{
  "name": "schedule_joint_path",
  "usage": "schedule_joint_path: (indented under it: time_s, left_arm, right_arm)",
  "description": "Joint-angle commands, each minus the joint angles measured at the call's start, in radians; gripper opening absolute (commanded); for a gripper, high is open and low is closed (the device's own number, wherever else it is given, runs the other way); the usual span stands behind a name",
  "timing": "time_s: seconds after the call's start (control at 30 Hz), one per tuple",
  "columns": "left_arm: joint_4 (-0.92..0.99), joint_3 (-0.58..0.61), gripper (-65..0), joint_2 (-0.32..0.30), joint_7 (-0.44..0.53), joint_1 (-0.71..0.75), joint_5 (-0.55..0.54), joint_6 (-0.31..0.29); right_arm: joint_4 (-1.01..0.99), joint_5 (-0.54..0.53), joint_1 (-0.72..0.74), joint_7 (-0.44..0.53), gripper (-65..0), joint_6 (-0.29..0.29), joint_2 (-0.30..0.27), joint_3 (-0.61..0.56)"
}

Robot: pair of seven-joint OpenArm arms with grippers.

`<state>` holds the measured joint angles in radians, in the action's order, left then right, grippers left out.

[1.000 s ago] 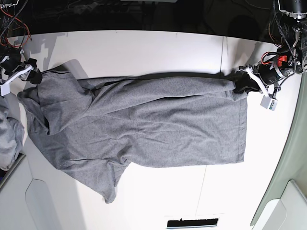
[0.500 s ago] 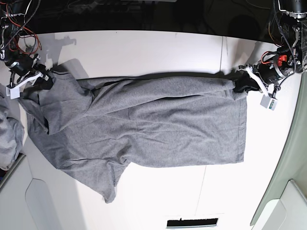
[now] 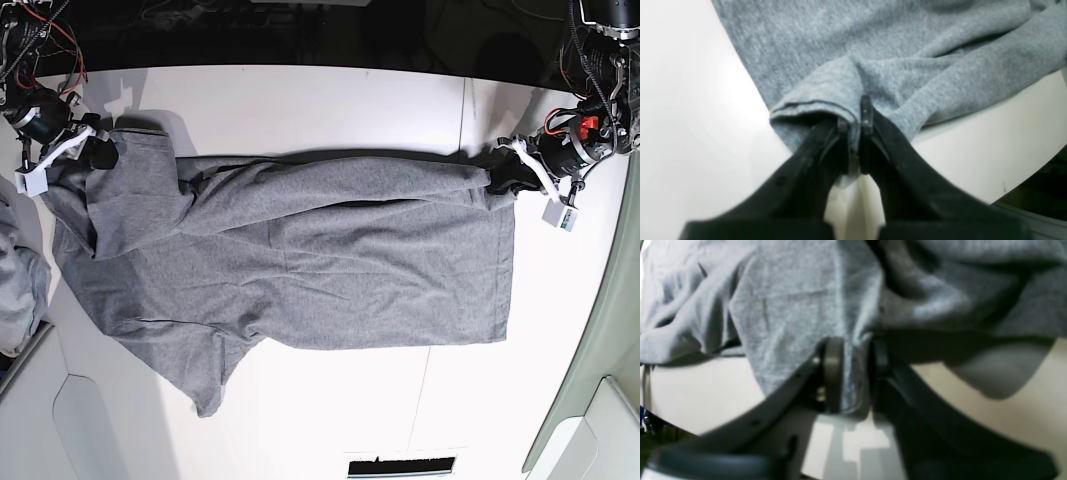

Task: Layout the t-shirt on the table in an organized manner, then fold the t-shirt properly
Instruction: 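Grasp the shirt's side edge with both grippers and fold it inward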

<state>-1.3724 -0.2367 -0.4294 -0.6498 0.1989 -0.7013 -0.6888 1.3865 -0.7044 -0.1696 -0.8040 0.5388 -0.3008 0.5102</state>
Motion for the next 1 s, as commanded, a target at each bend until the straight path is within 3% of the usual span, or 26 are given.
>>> schedule_joint_path:
  time_s: [0.0,0.23,0.3,0.4,0.7,0.97]
  left_arm:
    - [-0.014,-0.007,-65.0,-0.014,0.018,-0.01,-0.02,-0.009]
    - [-0.014,-0.007,-65.0,-0.014,0.016,-0.01,-0.019,-0.009]
    - [-0.014,-0.007,-65.0,-0.014,0.018,-0.01,-0.019,-0.009]
    - [-0.014,-0.007,-65.0,-0.014,0.018,-0.01,-0.02,-0.009]
    - [-0.014,-0.007,-65.0,-0.014,0.018,-0.01,-0.02,-0.009]
    - [-0.014,-0.008,-65.0,-0.015,0.018,-0.011,-0.019,-0.009]
  right_arm:
    - [0.014,-0.011,0.002,0.01,-48.3,0.008,-0.015,0.006]
    - [0.014,-0.01,-0.031,0.016,-48.7,0.007,-0.015,0.007]
    - [0.014,-0.014,-0.04,0.028,-53.2,0.008,-0.014,0.006]
    - [0.014,-0.014,-0.042,0.048,-65.0,0.008,-0.014,0.006]
    - [0.014,-0.008,-0.042,0.056,-65.0,0.009,-0.015,0.006]
    - [0.092,-0.107,-0.042,0.04,-65.0,0.042,-0.013,0.006]
